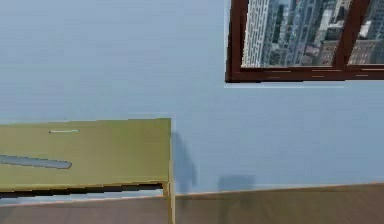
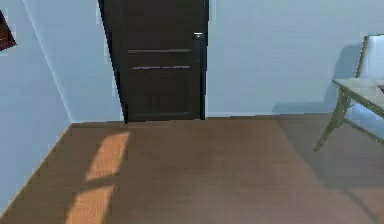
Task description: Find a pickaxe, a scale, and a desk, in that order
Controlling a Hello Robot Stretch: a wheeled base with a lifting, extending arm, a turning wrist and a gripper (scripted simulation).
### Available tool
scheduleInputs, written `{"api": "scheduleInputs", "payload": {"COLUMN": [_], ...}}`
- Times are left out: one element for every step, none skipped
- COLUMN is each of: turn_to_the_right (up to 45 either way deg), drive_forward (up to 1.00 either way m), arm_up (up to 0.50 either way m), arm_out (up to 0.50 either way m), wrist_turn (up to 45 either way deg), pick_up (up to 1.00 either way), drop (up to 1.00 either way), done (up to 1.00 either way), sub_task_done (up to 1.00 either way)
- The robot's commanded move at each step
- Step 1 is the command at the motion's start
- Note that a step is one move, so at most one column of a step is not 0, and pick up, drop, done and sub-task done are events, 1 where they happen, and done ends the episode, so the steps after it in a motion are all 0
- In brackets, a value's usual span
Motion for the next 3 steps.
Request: {"api": "scheduleInputs", "payload": {"turn_to_the_right": [-45.0, -12.0, 0.0], "drive_forward": [0.00, 0.00, 0.00], "arm_up": [0.00, 0.00, 0.00], "arm_out": [0.00, 0.00, 0.00], "wrist_turn": [0.0, 0.0, 0.0], "pick_up": [0.00, 0.00, 0.00], "drop": [0.00, 0.00, 0.00], "done": [0.00, 0.00, 1.00], "sub_task_done": [0.00, 0.00, 0.00]}}
